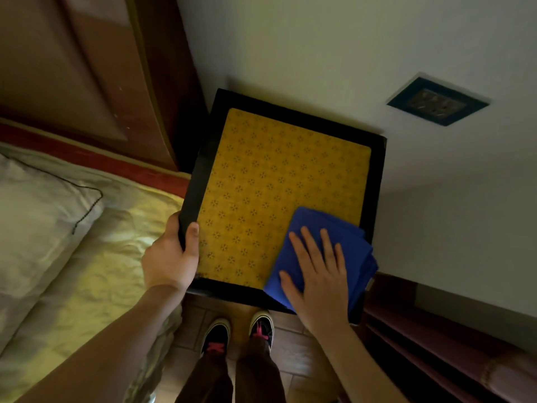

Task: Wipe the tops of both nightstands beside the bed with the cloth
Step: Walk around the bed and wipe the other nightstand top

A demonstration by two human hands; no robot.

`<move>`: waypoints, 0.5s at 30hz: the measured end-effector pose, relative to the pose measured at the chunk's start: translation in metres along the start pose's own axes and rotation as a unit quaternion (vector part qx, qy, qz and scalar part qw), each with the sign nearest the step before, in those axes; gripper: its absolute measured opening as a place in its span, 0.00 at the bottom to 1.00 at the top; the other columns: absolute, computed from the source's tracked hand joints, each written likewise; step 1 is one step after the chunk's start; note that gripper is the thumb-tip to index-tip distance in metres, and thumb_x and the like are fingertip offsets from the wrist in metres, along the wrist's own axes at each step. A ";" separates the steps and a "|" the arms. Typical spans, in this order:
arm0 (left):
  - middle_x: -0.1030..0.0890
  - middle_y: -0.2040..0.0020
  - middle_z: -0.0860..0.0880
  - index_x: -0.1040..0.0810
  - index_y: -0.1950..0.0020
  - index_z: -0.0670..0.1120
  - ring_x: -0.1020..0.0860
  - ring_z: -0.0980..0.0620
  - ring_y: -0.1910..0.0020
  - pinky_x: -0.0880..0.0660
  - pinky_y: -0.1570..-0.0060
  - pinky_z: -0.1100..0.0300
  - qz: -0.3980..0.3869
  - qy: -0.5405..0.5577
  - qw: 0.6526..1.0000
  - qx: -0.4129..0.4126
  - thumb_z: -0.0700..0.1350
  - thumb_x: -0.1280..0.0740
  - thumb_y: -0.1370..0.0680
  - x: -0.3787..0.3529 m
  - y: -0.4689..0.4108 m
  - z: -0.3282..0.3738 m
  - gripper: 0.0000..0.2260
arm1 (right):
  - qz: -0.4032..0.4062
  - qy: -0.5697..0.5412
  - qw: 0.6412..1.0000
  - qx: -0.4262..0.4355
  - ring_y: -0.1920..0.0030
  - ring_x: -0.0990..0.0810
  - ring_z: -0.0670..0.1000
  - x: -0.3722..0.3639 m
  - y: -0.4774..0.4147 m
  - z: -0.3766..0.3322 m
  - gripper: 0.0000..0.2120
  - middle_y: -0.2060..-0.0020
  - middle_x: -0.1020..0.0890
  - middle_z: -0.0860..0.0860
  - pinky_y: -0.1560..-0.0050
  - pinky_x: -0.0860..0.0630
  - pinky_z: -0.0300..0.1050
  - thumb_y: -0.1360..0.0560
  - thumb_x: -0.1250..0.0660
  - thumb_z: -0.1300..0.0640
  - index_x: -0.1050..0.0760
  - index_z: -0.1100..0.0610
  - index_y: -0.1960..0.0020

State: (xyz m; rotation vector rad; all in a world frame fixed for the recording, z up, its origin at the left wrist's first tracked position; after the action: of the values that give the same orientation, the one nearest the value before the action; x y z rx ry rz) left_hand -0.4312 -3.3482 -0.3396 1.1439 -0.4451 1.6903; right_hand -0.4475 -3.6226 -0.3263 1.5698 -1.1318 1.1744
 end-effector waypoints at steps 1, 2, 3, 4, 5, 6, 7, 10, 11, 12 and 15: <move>0.28 0.74 0.53 0.31 0.39 0.49 0.32 0.49 0.77 0.37 0.74 0.58 0.000 0.003 1.000 -0.002 0.55 0.46 0.19 0.001 0.000 0.001 0.14 | -0.003 -0.002 1.000 0.018 0.22 0.47 0.53 -0.002 0.006 0.004 0.30 0.23 0.41 0.44 0.24 0.46 0.59 0.23 0.45 0.37 0.42 0.45 0.23; 0.28 0.74 0.53 0.31 0.39 0.49 0.33 0.50 0.78 0.38 0.74 0.59 0.001 0.004 1.000 -0.004 0.55 0.46 0.19 0.001 0.000 0.001 0.14 | -0.005 -0.006 1.000 0.028 0.22 0.46 0.52 -0.001 0.003 0.008 0.30 0.23 0.41 0.44 0.24 0.46 0.58 0.23 0.44 0.37 0.41 0.45 0.23; 0.29 0.74 0.53 0.31 0.39 0.49 0.33 0.50 0.78 0.38 0.74 0.60 0.004 0.002 1.000 -0.004 0.55 0.46 0.19 0.001 -0.001 0.000 0.14 | -0.003 -0.006 1.000 0.029 0.22 0.46 0.52 0.001 -0.006 0.014 0.30 0.23 0.40 0.44 0.24 0.47 0.57 0.23 0.45 0.37 0.41 0.45 0.24; 0.29 0.74 0.54 0.31 0.39 0.49 0.33 0.51 0.78 0.39 0.74 0.60 0.006 0.000 1.000 -0.004 0.56 0.47 0.19 0.001 -0.001 -0.001 0.15 | 0.002 -0.002 1.000 0.020 0.22 0.45 0.52 0.004 -0.021 0.019 0.29 0.24 0.39 0.44 0.24 0.48 0.56 0.23 0.45 0.37 0.41 0.45 0.24; 0.29 0.74 0.53 0.31 0.40 0.49 0.33 0.50 0.78 0.38 0.74 0.60 0.008 -0.001 1.000 -0.005 0.57 0.48 0.20 0.000 -0.001 -0.002 0.16 | 0.011 0.000 1.000 0.003 0.23 0.44 0.53 0.008 -0.039 0.027 0.29 0.24 0.38 0.45 0.24 0.48 0.55 0.22 0.46 0.37 0.41 0.45 0.24; 0.28 0.74 0.53 0.31 0.40 0.49 0.33 0.50 0.78 0.38 0.74 0.59 0.008 -0.001 1.000 -0.006 0.58 0.48 0.20 -0.001 -0.001 -0.003 0.18 | 0.018 0.000 1.000 -0.019 0.23 0.44 0.54 0.013 -0.059 0.035 0.29 0.24 0.38 0.46 0.24 0.49 0.55 0.22 0.47 0.37 0.41 0.46 0.24; 0.28 0.74 0.53 0.31 0.40 0.49 0.33 0.49 0.77 0.37 0.74 0.59 0.009 0.000 1.000 -0.005 0.59 0.49 0.21 -0.002 -0.001 -0.003 0.18 | 0.025 0.001 0.999 -0.038 0.23 0.44 0.55 0.019 -0.081 0.043 0.29 0.24 0.37 0.47 0.24 0.49 0.56 0.22 0.47 0.38 0.41 0.46 0.23; 0.29 0.74 0.54 0.31 0.41 0.50 0.33 0.52 0.78 0.39 0.74 0.60 0.013 0.000 1.000 -0.004 0.59 0.49 0.21 -0.002 -0.001 -0.003 0.17 | 0.034 0.001 0.996 -0.083 0.23 0.46 0.56 0.031 -0.149 0.059 0.30 0.23 0.39 0.49 0.24 0.51 0.56 0.21 0.50 0.37 0.43 0.48 0.23; 0.30 0.74 0.55 0.31 0.41 0.50 0.33 0.52 0.78 0.39 0.74 0.60 0.013 -0.004 1.000 -0.002 0.58 0.49 0.20 -0.002 -0.001 -0.003 0.17 | 0.034 0.000 0.994 -0.100 0.22 0.47 0.57 0.033 -0.167 0.059 0.31 0.23 0.40 0.49 0.23 0.52 0.56 0.21 0.52 0.37 0.44 0.49 0.23; 0.30 0.74 0.55 0.31 0.41 0.50 0.33 0.51 0.78 0.38 0.74 0.60 0.011 -0.007 1.000 0.001 0.58 0.49 0.20 -0.002 -0.001 -0.003 0.16 | 0.036 -0.002 0.992 -0.118 0.22 0.48 0.57 0.033 -0.177 0.055 0.31 0.22 0.41 0.49 0.23 0.52 0.56 0.21 0.53 0.36 0.45 0.49 0.22; 0.29 0.73 0.54 0.31 0.41 0.50 0.32 0.50 0.77 0.38 0.74 0.59 0.005 -0.005 1.000 0.006 0.56 0.47 0.19 0.000 0.000 0.000 0.13 | 0.034 -0.008 0.994 -0.100 0.22 0.50 0.57 0.024 -0.156 0.021 0.31 0.22 0.42 0.49 0.23 0.53 0.56 0.21 0.53 0.36 0.46 0.49 0.22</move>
State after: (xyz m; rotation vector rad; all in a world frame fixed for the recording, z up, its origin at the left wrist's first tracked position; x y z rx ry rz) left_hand -0.4310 -3.3479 -0.3403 1.1605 -0.4485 1.6981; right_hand -0.2889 -3.6110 -0.3235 1.3997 -1.2815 1.0592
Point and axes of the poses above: each hand's wrist, its own y-axis away from the middle knuckle, its own x-axis out of the back of the hand, z = x × y, the point moved 4 cm from there along -y, towards the middle knuckle
